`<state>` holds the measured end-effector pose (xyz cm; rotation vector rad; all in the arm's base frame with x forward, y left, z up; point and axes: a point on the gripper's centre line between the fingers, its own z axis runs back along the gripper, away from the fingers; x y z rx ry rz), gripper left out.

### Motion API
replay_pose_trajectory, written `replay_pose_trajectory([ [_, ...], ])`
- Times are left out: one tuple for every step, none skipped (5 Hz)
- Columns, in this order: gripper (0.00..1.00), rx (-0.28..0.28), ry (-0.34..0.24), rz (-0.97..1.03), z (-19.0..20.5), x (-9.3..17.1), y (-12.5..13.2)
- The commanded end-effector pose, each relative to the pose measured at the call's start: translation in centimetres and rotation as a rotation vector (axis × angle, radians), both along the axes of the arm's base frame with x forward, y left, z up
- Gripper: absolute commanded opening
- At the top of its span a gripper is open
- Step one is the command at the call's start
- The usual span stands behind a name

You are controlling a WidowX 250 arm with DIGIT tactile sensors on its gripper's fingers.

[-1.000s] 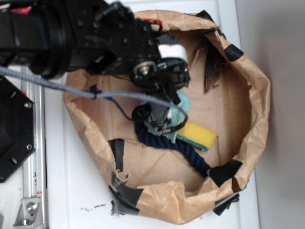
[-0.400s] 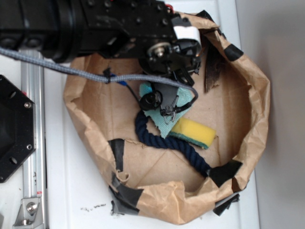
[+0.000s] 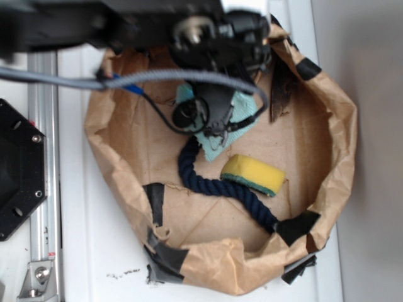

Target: Grab the blue cloth.

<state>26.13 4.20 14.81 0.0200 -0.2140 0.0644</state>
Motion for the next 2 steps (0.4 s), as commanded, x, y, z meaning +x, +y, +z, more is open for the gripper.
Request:
replay_pose_trajectory([
  [0.00,-0.032,0.015,-0.048,8.3,0.9,-1.9],
  [0.00,0.001,0.069,-0.075,7.3,0.7,-2.9],
])
